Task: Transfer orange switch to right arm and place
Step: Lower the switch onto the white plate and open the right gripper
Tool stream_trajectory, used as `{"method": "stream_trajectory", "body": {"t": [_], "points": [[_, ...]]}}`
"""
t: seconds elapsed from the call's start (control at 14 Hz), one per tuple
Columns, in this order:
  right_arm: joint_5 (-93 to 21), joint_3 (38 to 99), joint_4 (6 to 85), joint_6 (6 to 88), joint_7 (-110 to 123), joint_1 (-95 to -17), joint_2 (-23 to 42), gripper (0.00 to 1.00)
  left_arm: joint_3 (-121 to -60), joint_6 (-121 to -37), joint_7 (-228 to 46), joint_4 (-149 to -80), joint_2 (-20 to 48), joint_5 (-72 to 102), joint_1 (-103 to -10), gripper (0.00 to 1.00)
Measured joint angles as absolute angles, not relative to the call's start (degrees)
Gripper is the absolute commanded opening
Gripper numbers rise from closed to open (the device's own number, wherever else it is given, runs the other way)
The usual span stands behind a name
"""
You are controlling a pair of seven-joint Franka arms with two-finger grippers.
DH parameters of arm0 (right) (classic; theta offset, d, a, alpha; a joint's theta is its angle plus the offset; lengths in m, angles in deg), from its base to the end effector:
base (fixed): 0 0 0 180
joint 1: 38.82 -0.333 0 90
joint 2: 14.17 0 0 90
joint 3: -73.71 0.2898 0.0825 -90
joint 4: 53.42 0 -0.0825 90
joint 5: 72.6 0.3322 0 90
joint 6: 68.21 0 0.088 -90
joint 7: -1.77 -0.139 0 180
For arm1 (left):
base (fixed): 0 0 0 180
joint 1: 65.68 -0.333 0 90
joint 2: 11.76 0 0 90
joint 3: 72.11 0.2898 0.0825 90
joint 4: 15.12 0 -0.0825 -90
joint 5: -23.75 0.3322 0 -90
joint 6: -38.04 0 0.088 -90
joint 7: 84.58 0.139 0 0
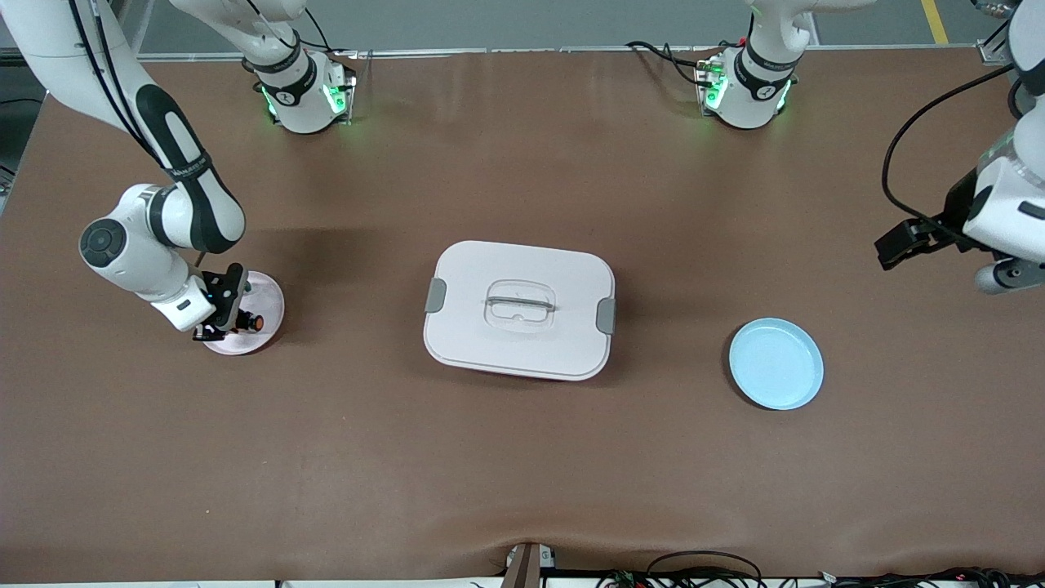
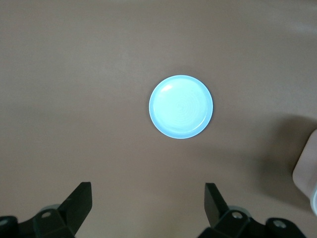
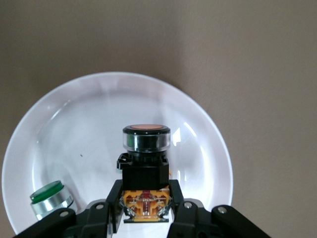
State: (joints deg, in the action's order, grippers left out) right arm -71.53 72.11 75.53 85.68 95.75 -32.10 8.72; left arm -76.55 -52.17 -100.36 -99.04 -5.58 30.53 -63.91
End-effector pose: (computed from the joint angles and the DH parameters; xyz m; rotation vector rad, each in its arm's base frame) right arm 0.5057 -0.0748 0.1783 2.2972 2.0993 0.0324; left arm 0.5326 -0.0394 0.5563 -3.0232 -0.2533 -0.0352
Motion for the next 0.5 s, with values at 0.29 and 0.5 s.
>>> {"method": "stream_trajectory", "body": {"t": [0.29,0.5], "points": [[-71.73,72.09,75.51,86.15,96.29,-31.56,9.30,0.00,-76.17,-53.40,-96.69,-103.91,-9.74,28.89,-64.29,1.00],[-71.73,72.09,75.48,86.21,97.21,-31.55,9.30,1.00,-76.12,-53.58,-94.22,-105.32,-11.76,27.92,-64.70,1.00]]}}
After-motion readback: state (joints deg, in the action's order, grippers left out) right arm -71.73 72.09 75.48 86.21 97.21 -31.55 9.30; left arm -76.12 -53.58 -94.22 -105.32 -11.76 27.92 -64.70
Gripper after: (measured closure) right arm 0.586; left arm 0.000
